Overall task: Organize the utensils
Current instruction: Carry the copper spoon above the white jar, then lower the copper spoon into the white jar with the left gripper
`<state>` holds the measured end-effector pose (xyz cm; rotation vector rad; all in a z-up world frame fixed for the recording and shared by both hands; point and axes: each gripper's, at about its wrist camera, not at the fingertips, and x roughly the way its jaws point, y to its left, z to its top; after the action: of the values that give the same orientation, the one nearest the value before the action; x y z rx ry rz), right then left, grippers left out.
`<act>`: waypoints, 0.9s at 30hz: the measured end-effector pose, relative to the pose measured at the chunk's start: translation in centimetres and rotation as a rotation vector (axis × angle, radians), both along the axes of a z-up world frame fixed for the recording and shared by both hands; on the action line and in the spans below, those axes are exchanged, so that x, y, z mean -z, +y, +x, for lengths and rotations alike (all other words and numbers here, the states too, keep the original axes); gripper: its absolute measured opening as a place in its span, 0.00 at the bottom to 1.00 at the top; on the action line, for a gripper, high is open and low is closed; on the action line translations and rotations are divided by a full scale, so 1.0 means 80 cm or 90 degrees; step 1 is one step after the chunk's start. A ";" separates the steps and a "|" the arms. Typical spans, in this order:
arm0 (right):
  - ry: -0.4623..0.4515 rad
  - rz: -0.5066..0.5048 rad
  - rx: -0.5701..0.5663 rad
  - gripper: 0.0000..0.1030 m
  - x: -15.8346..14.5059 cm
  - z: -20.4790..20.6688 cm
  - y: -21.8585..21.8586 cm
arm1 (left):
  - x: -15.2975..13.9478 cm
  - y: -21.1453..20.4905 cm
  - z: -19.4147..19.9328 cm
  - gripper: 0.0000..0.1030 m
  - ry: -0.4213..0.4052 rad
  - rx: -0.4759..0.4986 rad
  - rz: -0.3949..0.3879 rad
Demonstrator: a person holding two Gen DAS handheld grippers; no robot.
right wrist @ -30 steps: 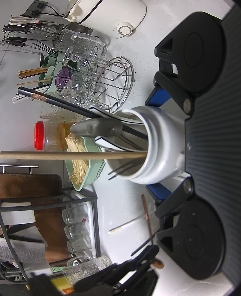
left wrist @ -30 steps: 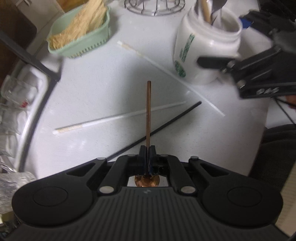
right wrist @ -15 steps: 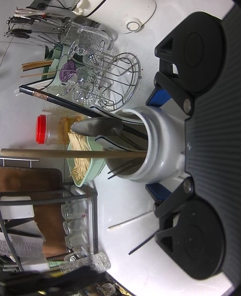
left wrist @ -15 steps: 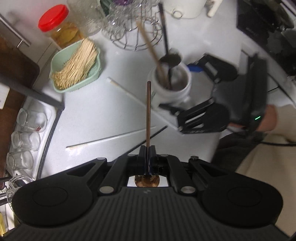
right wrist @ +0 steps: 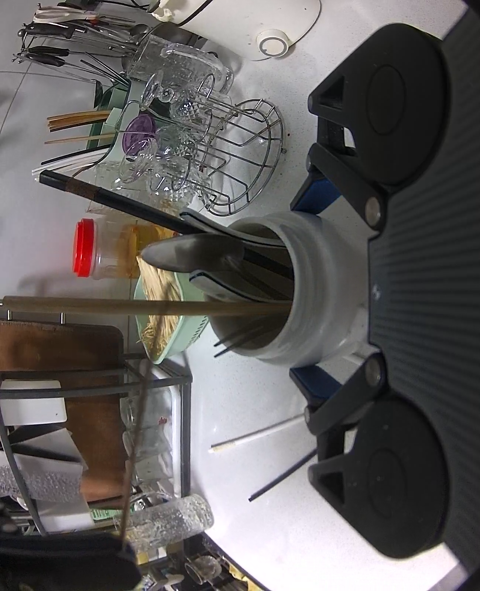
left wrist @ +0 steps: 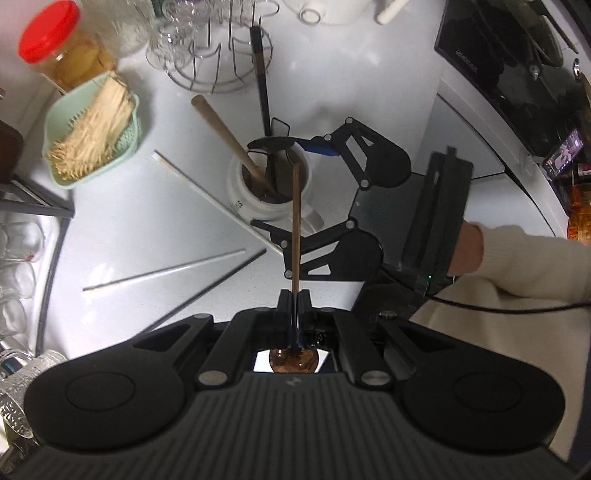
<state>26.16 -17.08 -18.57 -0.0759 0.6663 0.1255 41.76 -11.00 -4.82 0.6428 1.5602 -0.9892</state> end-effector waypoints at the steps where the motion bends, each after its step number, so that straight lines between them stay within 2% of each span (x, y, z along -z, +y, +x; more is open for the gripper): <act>1: -0.001 0.001 0.000 0.88 0.000 0.000 0.000 | 0.003 -0.006 0.003 0.03 0.004 0.005 0.009; 13: -0.007 0.009 0.002 0.87 0.001 -0.002 -0.001 | 0.051 -0.051 0.027 0.03 0.068 0.041 0.099; 21: -0.007 0.004 -0.002 0.87 0.001 -0.002 -0.001 | 0.059 -0.067 0.039 0.03 0.087 0.042 0.107; 24: -0.005 0.010 0.003 0.87 0.001 -0.002 -0.002 | 0.060 -0.075 0.042 0.04 0.064 0.052 0.106; 27: -0.005 0.009 0.004 0.87 0.001 -0.001 -0.001 | 0.058 -0.076 0.051 0.11 0.050 0.046 0.097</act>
<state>26.07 -17.17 -18.66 -0.0598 0.6584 0.1237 45.86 -17.06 -9.47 0.7781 1.7034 -0.9653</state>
